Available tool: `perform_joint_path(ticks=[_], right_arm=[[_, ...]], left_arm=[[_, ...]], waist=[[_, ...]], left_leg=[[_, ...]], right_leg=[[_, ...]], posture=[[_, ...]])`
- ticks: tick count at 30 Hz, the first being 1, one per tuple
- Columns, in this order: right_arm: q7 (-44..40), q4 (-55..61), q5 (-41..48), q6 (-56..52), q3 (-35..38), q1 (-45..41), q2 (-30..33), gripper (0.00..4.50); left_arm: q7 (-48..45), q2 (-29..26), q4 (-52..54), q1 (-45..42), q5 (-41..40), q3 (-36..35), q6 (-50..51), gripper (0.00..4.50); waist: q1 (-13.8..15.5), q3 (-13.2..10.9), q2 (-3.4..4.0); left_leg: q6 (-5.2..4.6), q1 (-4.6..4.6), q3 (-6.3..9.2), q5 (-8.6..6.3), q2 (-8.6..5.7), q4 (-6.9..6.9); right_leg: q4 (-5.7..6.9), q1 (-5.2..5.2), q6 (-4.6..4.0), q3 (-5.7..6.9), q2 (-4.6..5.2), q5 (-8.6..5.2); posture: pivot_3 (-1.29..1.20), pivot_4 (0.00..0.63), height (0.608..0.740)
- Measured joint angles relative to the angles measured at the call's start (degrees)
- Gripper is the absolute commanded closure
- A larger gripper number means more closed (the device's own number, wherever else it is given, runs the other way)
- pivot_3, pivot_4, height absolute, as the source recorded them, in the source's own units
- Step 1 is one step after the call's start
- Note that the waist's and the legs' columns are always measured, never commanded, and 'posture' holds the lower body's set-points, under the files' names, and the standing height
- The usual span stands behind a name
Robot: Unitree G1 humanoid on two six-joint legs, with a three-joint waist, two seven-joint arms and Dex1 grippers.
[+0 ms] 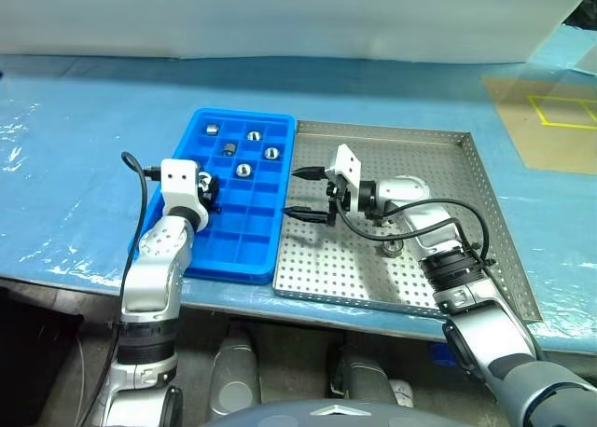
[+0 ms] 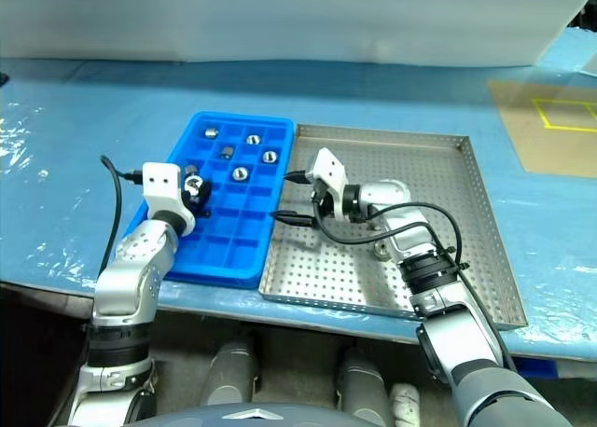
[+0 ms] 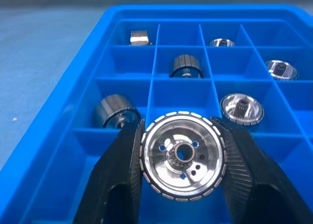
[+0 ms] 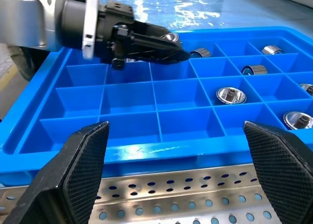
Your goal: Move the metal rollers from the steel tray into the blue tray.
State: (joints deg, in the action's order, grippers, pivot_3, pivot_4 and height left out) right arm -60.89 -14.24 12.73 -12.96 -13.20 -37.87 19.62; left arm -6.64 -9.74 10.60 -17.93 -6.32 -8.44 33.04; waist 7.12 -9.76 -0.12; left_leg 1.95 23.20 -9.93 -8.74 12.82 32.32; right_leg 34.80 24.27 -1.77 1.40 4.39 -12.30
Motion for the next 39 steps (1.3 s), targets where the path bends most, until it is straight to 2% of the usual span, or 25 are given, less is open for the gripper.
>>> perform_joint_path(ticks=[5, 11, 14, 18, 28, 32, 39], right_arm=[[1.04, 1.81, -0.02, -0.26, 0.16, 0.58, 0.24, 0.0], [3.91, 5.82, -0.36, -1.49, 1.38, 3.34, 2.13, 0.0], [6.37, 10.55, 0.0, -3.81, 3.92, 6.81, 4.09, 0.0], [10.07, 17.11, 0.0, -6.47, 6.16, 12.13, 6.38, 0.0], [18.78, 34.16, 2.97, -16.93, 14.76, 25.35, 9.8, 0.0], [21.65, 40.11, 4.91, -20.14, 16.84, 29.31, 9.78, 0.0], [24.41, 43.04, 5.82, -22.13, 17.71, 32.16, 10.19, 0.0]], left_arm=[[-1.64, 0.55, -3.06, -2.58, -1.1, 1.07, -1.43, 0.43], [-4.2, 1.25, -4.76, -4.4, -2.25, 4.12, -1.37, 0.43], [-6.47, 1.95, -8.39, -8.35, -2.84, 5.74, -1.64, 0.43], [-11.53, 3.54, -16.18, -17.87, -3.79, 8.09, -5.4, 0.43], [-31.38, 3.56, -41.61, -29.86, -3.0, 16.93, -11.53, 0.43], [-36.8, 2.73, -50.32, -34.99, -1.0, 18.92, -13.9, 0.43], [-38.82, 2.3, -59.87, -37.34, 3.71, 20.47, -18.26, 0.43]], waist=[[-0.08, 0.0, 0.0], [-0.25, 0.0, 0.0], [-0.35, -0.01, -0.02], [-1.84, 0.0, -0.03], [-8.04, 0.01, -0.03], [-9.2, 0.01, -0.02], [-9.69, 0.02, -0.01]], left_leg=[[0.02, 0.0, 0.0, 0.01, 0.01, -0.01], [0.02, -0.01, -0.02, 0.02, 0.0, 0.01], [0.02, 0.0, -0.03, 0.03, -0.02, 0.07], [0.01, -0.07, -0.07, 0.04, -0.08, 0.14], [-0.24, -0.19, -0.11, 0.13, -0.08, 0.08], [-0.25, -0.22, -0.13, 0.11, -0.1, 0.11], [-0.38, -0.19, -0.15, 0.04, -0.12, 0.17]], right_leg=[[0.01, 0.0, 0.0, 0.0, -0.01, 0.0], [0.03, 0.0, 0.01, -0.04, -0.01, 0.0], [0.07, -0.01, 0.03, -0.08, -0.01, 0.02], [0.07, -0.06, 0.12, -0.24, -0.01, 0.08], [0.0, -0.05, 0.13, -0.39, -0.12, 0.09], [-0.01, -0.08, 0.14, -0.46, -0.11, 0.11], [-0.08, -0.11, 0.14, -0.49, -0.11, 0.12]], posture=[[0.07, 0.15, 0.74], [-0.06, 0.15, 0.74], [-0.16, 0.15, 0.74], [-0.29, 0.15, 0.74], [-0.5, 0.15, 0.74], [-0.53, 0.15, 0.74], [-0.55, 0.15, 0.74]])
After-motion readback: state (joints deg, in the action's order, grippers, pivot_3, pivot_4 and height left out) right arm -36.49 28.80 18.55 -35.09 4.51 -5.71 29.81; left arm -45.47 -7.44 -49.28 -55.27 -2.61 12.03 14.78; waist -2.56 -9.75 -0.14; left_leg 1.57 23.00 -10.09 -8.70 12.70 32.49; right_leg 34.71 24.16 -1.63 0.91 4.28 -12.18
